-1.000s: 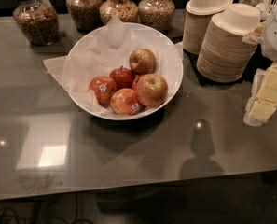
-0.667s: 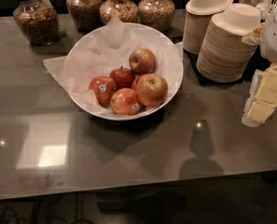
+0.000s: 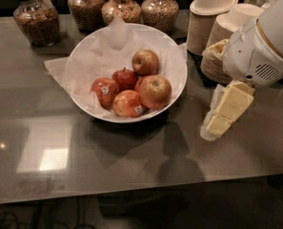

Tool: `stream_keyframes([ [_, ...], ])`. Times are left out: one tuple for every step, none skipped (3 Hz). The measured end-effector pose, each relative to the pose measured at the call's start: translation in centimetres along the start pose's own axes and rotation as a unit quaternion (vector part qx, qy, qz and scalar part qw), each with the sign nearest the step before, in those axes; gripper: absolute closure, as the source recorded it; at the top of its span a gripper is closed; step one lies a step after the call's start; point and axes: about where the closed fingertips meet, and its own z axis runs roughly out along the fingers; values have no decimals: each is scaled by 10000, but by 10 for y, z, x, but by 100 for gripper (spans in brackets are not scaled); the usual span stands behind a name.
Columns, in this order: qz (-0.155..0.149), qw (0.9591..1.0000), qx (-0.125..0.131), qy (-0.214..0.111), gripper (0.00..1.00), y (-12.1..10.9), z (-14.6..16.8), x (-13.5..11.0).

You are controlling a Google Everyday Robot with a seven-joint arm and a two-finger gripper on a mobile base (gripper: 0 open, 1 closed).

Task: Pick apple from white bowl

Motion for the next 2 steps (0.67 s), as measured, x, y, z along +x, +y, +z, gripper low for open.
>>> stream_keyframes([
  [-1,10000,5,-3,0,0,0,0],
  [176,9993,51,-334,19,-6,15,-8],
])
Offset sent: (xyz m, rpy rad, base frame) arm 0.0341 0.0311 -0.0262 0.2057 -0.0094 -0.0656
